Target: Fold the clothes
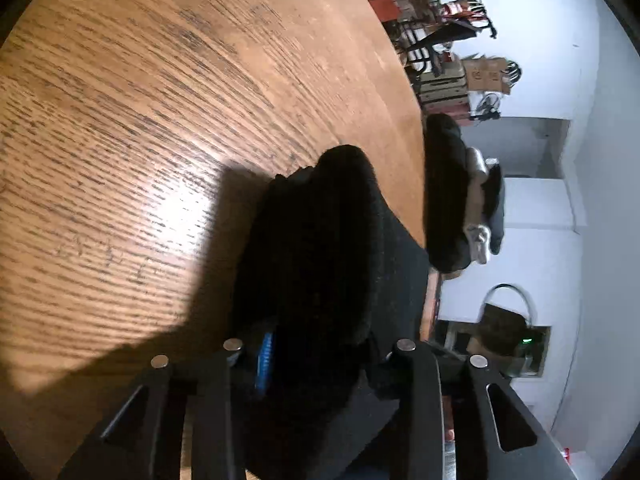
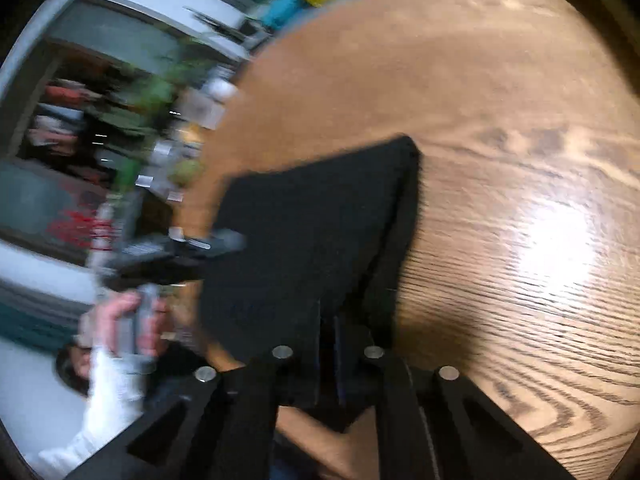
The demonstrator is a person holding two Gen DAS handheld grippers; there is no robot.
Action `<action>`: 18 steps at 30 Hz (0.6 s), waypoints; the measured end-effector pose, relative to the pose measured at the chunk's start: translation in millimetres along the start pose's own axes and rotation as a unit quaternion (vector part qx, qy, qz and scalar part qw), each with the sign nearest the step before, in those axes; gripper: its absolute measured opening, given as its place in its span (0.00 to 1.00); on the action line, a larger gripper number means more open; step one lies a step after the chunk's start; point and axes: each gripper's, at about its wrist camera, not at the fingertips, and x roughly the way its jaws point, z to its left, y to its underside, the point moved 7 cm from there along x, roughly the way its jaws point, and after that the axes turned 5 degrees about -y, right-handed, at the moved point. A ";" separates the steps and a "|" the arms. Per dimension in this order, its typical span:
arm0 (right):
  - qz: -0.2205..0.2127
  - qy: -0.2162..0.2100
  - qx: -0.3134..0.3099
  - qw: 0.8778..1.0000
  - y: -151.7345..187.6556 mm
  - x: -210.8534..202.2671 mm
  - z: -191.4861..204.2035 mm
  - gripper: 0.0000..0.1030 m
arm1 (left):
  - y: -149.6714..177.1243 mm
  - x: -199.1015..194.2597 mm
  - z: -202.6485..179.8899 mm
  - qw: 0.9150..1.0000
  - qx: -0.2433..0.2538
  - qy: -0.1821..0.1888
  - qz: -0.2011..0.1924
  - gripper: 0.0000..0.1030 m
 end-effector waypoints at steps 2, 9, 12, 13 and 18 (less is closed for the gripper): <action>0.001 0.015 0.013 1.000 6.0 0.3 -8.5 0.48 | 2.1 -3.5 -2.9 1.000 0.023 -0.014 -0.010 0.39; -0.023 -0.033 0.035 0.999 33.2 -26.9 -8.2 0.45 | -5.3 -5.0 1.1 0.999 0.021 -0.028 -0.019 0.40; -0.028 -0.033 0.013 0.999 28.1 -18.2 4.7 0.42 | -9.2 -6.5 0.7 0.999 0.026 -0.041 -0.021 0.40; -0.029 -0.033 0.005 0.999 26.4 -15.3 9.1 0.37 | -9.8 -6.3 0.6 0.999 0.028 -0.042 -0.020 0.41; 0.009 0.074 -0.003 0.997 18.0 18.5 -15.3 0.34 | -11.0 -8.4 0.3 0.998 0.039 -0.045 -0.024 0.42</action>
